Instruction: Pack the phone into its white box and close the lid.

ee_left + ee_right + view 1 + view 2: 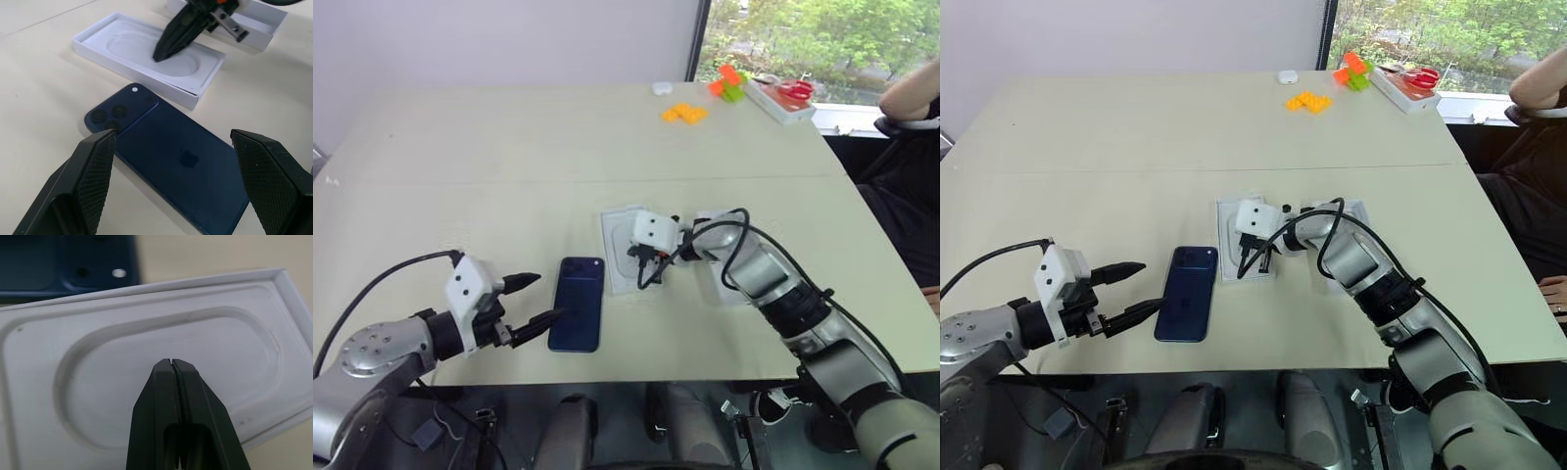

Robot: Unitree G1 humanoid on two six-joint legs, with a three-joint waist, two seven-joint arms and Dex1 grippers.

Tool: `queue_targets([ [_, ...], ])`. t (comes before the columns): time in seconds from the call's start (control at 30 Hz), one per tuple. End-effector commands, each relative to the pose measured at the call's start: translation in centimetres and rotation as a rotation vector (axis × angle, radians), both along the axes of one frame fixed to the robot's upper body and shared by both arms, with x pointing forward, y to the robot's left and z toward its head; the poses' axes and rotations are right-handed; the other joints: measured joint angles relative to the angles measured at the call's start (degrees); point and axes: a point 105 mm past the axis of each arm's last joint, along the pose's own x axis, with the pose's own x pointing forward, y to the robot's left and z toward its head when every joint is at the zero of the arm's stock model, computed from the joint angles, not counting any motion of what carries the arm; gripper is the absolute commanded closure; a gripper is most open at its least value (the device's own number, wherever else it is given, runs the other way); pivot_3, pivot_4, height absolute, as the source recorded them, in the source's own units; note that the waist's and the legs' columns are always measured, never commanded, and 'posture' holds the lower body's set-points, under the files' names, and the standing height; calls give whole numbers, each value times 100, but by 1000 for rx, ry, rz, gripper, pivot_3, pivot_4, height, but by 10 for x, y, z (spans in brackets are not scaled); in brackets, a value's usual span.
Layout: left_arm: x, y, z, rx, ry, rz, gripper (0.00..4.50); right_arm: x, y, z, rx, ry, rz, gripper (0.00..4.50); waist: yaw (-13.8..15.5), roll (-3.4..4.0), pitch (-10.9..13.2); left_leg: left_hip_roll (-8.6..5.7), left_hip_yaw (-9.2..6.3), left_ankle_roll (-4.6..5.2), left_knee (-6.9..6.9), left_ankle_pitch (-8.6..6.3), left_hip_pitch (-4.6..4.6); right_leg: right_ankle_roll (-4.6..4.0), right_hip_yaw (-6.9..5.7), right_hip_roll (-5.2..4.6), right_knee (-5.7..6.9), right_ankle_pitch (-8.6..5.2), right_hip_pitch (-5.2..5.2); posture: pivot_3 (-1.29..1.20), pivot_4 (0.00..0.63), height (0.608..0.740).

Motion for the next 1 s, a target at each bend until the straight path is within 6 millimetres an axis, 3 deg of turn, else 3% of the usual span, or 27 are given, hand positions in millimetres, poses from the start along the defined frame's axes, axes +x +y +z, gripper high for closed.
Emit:
queue_targets([
  [0.03,-2,-5,7,-6,-24,-21,548,13,-2,11,11,-71,-47,4450,-1,0,0,0,0,0,0,0,0,0,0,-1,1,0,0,0,150,730],
  [0.2,-2,-5,6,-9,-21,-21,548,23,-1,10,26,-109,-94,4450,-1,0,0,0,1,0,0,0,0,0,1,-1,1,1,0,0,150,730],
  [0.37,-2,-3,7,-22,-18,-9,548,14,4,24,87,-113,-41,4450,2,0,0,0,0,0,2,0,0,-1,1,0,4,2,0,0,150,730],
  [0.53,5,11,6,-48,10,79,548,-20,8,49,160,-175,147,4450,8,1,0,0,-4,1,1,0,-3,16,0,0,4,11,-2,0,150,730],
  [0.63,13,23,10,-82,17,172,548,-52,8,58,207,-187,284,4450,19,0,0,0,-10,1,1,-1,-3,23,0,0,2,8,0,0,150,730],
  [0.73,16,33,5,-116,89,260,548,-79,5,51,208,-120,338,4450,20,-1,-1,4,-16,1,3,0,4,39,0,0,2,-3,10,0,150,730],
  [0.8,17,43,-13,-85,228,347,548,-92,4,43,188,-69,347,4450,9,-1,-1,8,-19,1,4,0,10,39,0,-2,3,-4,15,0,150,730],
  [0.87,15,47,-20,-84,302,378,49,-99,4,40,172,-40,350,4500,-18,-1,-1,8,-19,1,4,0,16,40,0,0,3,-5,21,0,150,730],
  [1.0,14,51,-28,-147,437,431,7,-107,2,32,114,1,357,4500,4,-3,-1,7,-21,1,5,0,17,25,-2,5,4,-13,19,0,150,730],
])
